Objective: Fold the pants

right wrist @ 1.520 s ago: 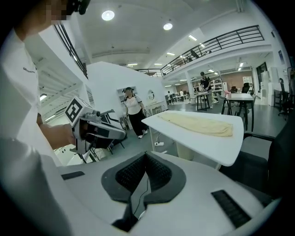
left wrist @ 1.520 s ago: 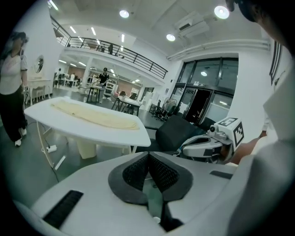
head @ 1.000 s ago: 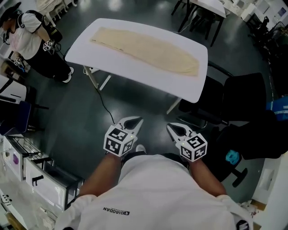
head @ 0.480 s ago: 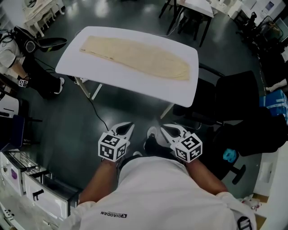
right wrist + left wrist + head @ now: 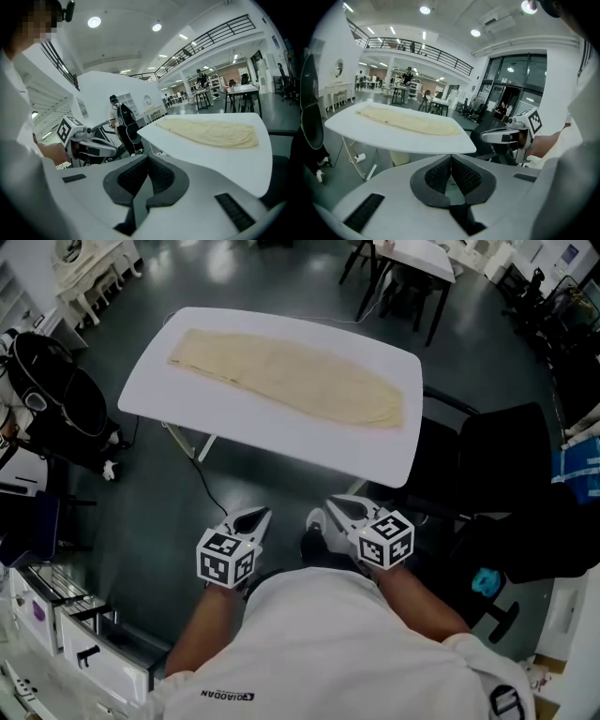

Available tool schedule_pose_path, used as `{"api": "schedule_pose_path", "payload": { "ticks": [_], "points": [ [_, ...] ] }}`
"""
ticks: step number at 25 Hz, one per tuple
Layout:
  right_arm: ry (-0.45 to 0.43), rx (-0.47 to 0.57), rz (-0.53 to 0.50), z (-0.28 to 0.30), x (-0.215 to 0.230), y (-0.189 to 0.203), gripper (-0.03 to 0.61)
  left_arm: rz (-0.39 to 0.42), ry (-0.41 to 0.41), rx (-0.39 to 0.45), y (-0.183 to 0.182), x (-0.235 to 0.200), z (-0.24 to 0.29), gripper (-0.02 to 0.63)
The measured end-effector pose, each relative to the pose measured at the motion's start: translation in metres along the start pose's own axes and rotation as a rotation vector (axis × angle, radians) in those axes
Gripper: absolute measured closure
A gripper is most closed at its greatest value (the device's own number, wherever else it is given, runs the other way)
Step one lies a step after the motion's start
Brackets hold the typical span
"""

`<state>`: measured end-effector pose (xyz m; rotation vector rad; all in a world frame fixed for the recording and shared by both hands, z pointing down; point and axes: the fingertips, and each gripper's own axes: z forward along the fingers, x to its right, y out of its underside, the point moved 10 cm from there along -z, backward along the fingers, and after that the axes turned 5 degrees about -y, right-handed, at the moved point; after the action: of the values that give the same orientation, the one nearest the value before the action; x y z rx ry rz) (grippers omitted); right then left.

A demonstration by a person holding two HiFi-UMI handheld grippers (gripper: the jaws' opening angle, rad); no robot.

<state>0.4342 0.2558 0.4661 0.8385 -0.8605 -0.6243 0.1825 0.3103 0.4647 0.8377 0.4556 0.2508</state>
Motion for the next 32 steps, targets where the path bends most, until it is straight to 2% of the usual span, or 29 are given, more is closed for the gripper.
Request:
{"api": "schedule_pose_path", "payload": {
  "ticks": [4,8,13,19,24,28,32],
  "points": [
    [-0.022,0.009,-0.003,0.017,0.036,-0.02,0.56,-0.077,-0.005,0.018,-0.025,-0.016,0.023,0.586],
    [-0.005,0.014,0.018,0.029,0.065,-0.036,0.56,-0.039,0.003,-0.019,-0.051,-0.027,0.049,0.586],
    [0.025,0.02,0.018,0.031,0.108,-0.054,0.56,0.003,0.031,-0.02,-0.096,-0.033,0.094,0.586],
    [0.076,0.093,0.016,0.015,0.159,-0.085,0.561,0.08,0.075,-0.033,-0.148,-0.029,0.154,0.586],
    [0.142,0.122,0.023,0.004,0.207,-0.101,0.56,0.146,0.102,-0.022,-0.19,-0.025,0.197,0.586],
    [0.193,0.128,0.065,-0.004,0.239,-0.099,0.56,0.167,0.101,-0.039,-0.207,-0.027,0.22,0.586],
    [0.304,0.16,0.116,-0.014,0.274,-0.1,0.56,0.164,0.082,-0.067,-0.214,-0.038,0.234,0.586]
  ]
}}
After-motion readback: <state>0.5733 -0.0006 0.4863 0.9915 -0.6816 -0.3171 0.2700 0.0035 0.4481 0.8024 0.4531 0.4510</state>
